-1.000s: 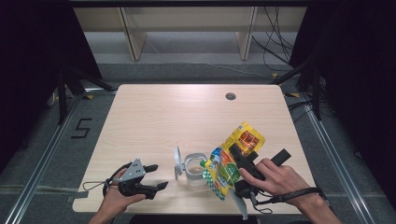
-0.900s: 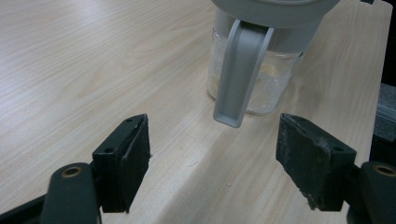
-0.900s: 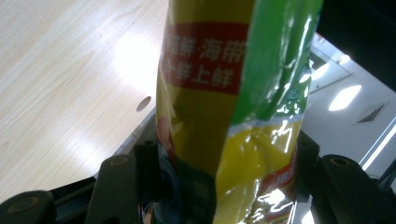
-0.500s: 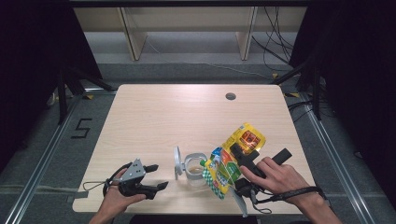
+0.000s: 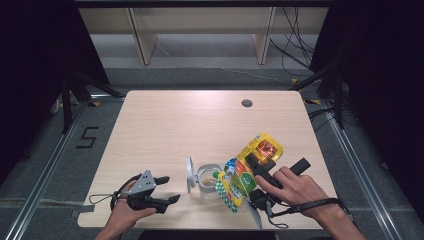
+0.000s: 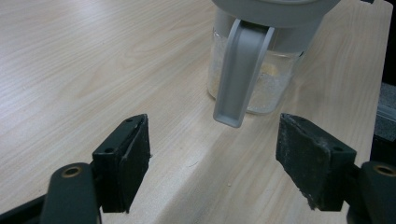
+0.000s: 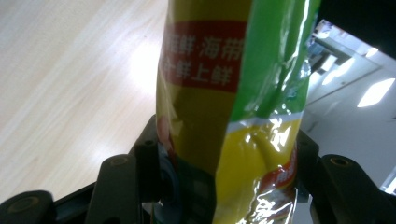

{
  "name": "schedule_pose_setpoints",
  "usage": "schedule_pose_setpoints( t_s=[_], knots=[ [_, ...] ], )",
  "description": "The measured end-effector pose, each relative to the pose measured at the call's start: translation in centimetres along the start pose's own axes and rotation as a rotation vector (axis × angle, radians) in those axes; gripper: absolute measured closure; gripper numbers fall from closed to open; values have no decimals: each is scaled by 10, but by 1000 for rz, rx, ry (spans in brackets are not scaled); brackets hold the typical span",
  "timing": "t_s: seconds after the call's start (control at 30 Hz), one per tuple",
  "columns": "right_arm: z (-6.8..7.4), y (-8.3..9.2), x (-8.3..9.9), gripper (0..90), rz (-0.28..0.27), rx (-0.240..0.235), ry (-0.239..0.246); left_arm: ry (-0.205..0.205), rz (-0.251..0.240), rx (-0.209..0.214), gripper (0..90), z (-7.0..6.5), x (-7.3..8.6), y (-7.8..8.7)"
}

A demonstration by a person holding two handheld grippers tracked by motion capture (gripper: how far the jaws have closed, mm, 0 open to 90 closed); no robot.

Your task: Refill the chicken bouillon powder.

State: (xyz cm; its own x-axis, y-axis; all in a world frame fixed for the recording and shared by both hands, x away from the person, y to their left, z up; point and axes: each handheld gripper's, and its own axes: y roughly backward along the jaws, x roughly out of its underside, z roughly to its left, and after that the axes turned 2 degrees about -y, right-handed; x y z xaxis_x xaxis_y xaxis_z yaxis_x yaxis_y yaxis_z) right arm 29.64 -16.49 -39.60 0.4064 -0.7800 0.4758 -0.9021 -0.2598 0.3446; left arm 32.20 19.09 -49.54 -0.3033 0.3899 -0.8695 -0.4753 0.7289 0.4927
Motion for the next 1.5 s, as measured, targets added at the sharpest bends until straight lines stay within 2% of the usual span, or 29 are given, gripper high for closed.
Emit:
schedule_pose_setpoints(
  t_s=[0.1, 0.13, 0.17, 0.2, 0.47, 0.5, 0.53, 0.57, 0.67, 0.7, 0.73, 0.83, 0.87, 0.9, 0.93, 0.97, 1.03, 1.07, 1.1, 1.13, 1.17, 1.2, 1.27, 1.3, 1.33, 1.37, 1.4, 1.43, 1.5],
  knots=[
    [-1, -4, 1, 469, -8, -5, -12, -1, -9, 8, 256, 0, 0, 0],
    [-1, -5, 2, 469, -6, -44, -22, 15, -3, 5, 256, 0, 0, 0],
    [-4, -7, 2, 470, -19, -49, -7, 15, -5, 4, 257, 0, 0, -1],
    [-2, -8, 2, 469, -27, -64, -57, 13, -5, 6, 257, 0, 0, -1],
    [-9, -13, -2, 470, 2, -90, -60, 15, -9, 7, 257, -1, 0, -1],
    [-5, -12, -1, 470, 30, -106, -129, 8, -14, 6, 257, -1, 0, -1],
    [-3, -12, -2, 470, 24, -126, -191, 3, -15, 6, 257, 0, 0, 0],
    [-8, -16, -2, 470, -24, -115, -143, -17, 7, -3, 256, 1, 0, 1],
    [-11, -18, -2, 471, -32, -136, -121, 3, -2, -1, 257, 0, 0, 0],
    [-11, -17, -2, 471, -30, -134, -126, 13, -6, 3, 257, 0, 0, 0],
    [-8, -17, -2, 472, -24, -127, -167, 9, -5, 5, 257, 0, 0, 0],
    [-11, -17, -4, 472, -28, -122, -131, 13, -9, 7, 257, -1, 0, -1],
    [-9, -14, -5, 472, -2, -123, -153, 18, -14, 7, 256, -1, 0, -1],
    [-14, -16, -7, 472, -34, -110, -81, 18, -14, 7, 257, -1, 0, -1],
    [-12, -15, -6, 472, -18, -116, -111, -3, 4, 0, 257, 0, 0, 0],
    [-13, -13, -5, 472, 10, -125, -105, -9, 12, -2, 256, 1, 0, 0],
    [-17, -14, -8, 472, 9, -125, -54, -10, 10, -1, 257, 1, 0, 0],
    [-15, -12, -10, 472, 48, -130, -79, -13, 15, -2, 256, 1, 0, 0],
    [-15, -13, -11, 472, 43, -122, -75, 7, -3, 7, 256, 0, 0, -1],
    [-11, -12, -12, 472, 82, -144, -132, 2, -1, 5, 256, 0, 0, -1],
    [-13, -13, -11, 472, 75, -143, -131, -10, 12, 0, 257, 1, 0, 0],
    [-14, -13, -11, 472, 68, -140, -121, 10, -12, 9, 257, -1, 0, -1],
    [-15, -14, -12, 472, 64, -136, -108, 9, -13, 7, 256, -1, 0, -1],
    [-14, -13, -12, 472, 68, -141, -111, -24, 3, 5, 257, 2, -1, 0],
    [-13, -13, -13, 472, 73, -153, -122, -5, 3, 4, 256, 1, 0, -1],
    [-15, -14, -13, 472, 47, -137, -86, 9, -10, 9, 256, -1, 0, -1],
    [-12, -13, -14, 472, 69, -149, -125, -10, 8, 0, 256, 0, 0, 0],
    [-12, -13, -15, 472, 69, -149, -138, 7, -11, 7, 256, -2, 0, -1],
    [-13, -14, -17, 472, 42, -139, -105, 6, -12, 9, 256, -1, -1, -1]
  ],
)
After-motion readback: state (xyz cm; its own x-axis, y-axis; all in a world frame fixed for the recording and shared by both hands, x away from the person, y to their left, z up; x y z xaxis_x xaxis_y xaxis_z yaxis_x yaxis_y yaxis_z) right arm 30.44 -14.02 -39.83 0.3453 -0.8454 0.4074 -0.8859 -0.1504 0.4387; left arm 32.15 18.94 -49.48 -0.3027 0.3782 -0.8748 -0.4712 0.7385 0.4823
